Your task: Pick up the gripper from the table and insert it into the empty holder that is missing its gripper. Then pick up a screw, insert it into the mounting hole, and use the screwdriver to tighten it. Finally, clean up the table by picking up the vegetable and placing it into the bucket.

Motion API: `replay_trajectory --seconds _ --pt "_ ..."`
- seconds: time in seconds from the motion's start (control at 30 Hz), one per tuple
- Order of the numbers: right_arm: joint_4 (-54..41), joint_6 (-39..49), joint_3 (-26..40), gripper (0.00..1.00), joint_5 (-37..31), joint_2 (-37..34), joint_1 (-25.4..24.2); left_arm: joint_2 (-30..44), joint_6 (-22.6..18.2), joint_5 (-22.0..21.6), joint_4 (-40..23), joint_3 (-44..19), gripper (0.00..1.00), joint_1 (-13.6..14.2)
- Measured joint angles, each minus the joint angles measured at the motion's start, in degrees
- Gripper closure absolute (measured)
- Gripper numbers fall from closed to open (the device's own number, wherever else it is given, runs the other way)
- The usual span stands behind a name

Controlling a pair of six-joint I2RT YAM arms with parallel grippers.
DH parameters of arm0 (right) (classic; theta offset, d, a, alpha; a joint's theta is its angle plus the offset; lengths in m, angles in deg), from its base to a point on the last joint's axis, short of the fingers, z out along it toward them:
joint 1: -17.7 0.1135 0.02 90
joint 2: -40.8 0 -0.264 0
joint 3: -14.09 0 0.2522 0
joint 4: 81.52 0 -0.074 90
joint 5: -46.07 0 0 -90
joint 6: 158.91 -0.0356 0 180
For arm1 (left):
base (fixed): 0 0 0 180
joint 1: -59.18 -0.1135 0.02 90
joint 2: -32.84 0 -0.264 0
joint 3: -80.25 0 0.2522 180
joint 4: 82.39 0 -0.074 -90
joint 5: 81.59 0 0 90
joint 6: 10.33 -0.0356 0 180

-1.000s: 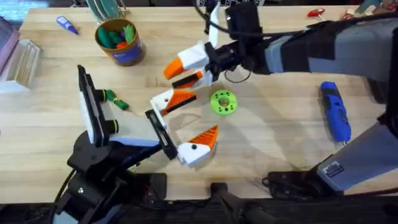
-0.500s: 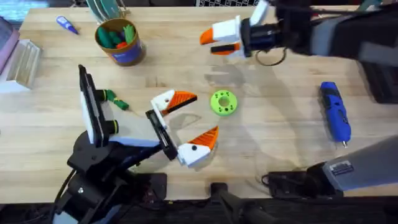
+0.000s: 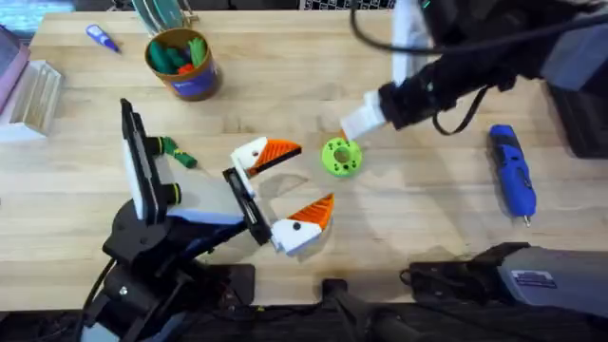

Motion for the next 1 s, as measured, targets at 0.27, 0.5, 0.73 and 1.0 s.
replay_trajectory --seconds 0.27,0.5,0.73,1.0 --pt "-0.9 0.2 0.0 0.351 -5.9 -1.5 8.6 0.0 0.0 0.0 0.0 0.0 0.015 0.0" --pt "-0.8 -0.6 0.0 0.435 -9.4 -7.6 12.9 0.0 0.0 0.0 0.0 0.0 0.016 0.0" --pt "-1.2 -2.4 0.0 0.599 -11.1 -11.3 13.3 0.0 0.0 0.0 0.0 0.0 0.015 0.0" --pt "-1.0 -3.2 0.0 0.736 -11.6 -12.3 13.3 0.0 0.0 0.0 0.0 0.0 0.015 0.0"
